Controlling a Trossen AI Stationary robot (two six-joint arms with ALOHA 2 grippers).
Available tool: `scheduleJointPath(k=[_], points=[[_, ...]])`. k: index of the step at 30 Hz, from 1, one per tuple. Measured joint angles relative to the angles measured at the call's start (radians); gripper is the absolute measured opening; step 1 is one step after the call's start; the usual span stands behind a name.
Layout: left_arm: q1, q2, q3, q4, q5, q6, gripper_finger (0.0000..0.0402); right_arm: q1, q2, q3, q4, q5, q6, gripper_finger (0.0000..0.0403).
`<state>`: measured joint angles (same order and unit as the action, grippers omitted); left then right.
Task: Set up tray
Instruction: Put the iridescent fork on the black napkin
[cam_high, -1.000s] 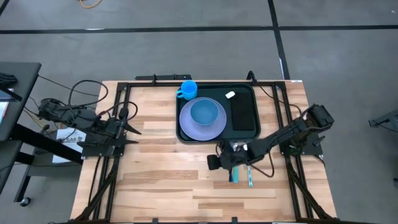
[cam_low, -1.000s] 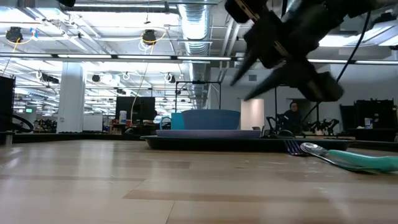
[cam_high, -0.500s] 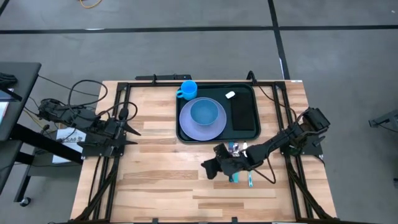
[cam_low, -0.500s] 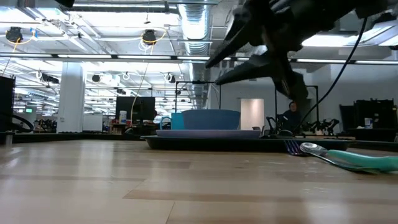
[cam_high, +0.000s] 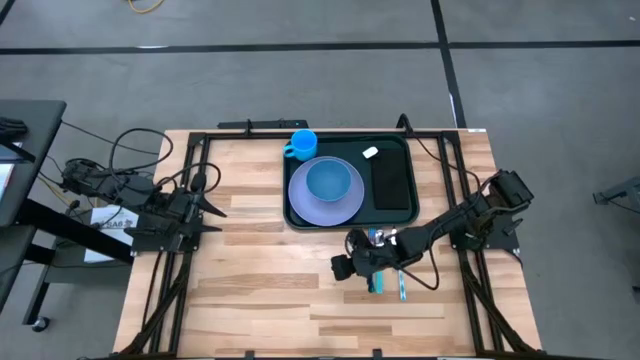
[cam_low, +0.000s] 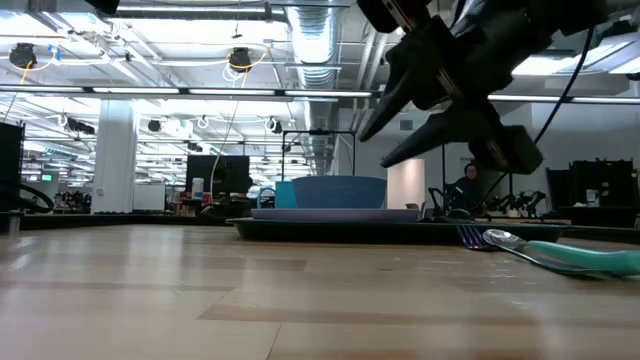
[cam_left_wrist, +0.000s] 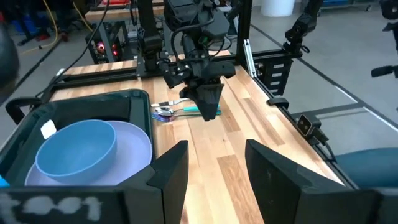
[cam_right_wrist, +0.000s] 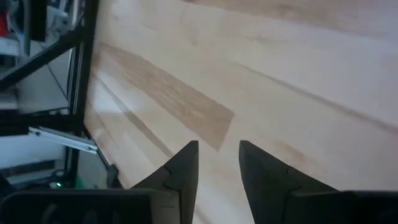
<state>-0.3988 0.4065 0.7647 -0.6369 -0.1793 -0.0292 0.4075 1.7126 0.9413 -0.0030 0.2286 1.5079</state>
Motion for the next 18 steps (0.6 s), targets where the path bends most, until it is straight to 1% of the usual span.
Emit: scheduleJointPath(k=[2, 7, 10, 13, 15, 18], points=[[0.0, 0.0, 0.0, 0.0, 0.0, 0.016, 0.0148, 0.009, 0.0, 0.0, 0.008, -0.004, 0.034, 0.0108], [0.0, 0.0, 0.0, -0.002, 0.037, 0.043, 0.0148, 0.025, 0.021, 0.0, 0.13, 0.011, 0.03, 0.0108], [0.0, 0.0, 0.0, -0.002, 0.051, 0.05, 0.0148, 0.013, 0.042, 0.0, 0.177, 0.02, -0.018, 0.0107], [0.0, 0.0, 0.0, -0.003, 0.057, 0.051, 0.0148, -0.016, 0.059, 0.001, 0.192, 0.031, -0.032, 0.0108], [0.0, 0.0, 0.0, -0.003, 0.063, 0.052, 0.0148, -0.036, 0.062, 0.0, 0.183, 0.003, -0.04, 0.0109], [0.0, 0.0, 0.0, -0.003, 0.063, 0.052, 0.0148, -0.062, 0.061, 0.0, 0.178, -0.089, -0.039, 0.0118]])
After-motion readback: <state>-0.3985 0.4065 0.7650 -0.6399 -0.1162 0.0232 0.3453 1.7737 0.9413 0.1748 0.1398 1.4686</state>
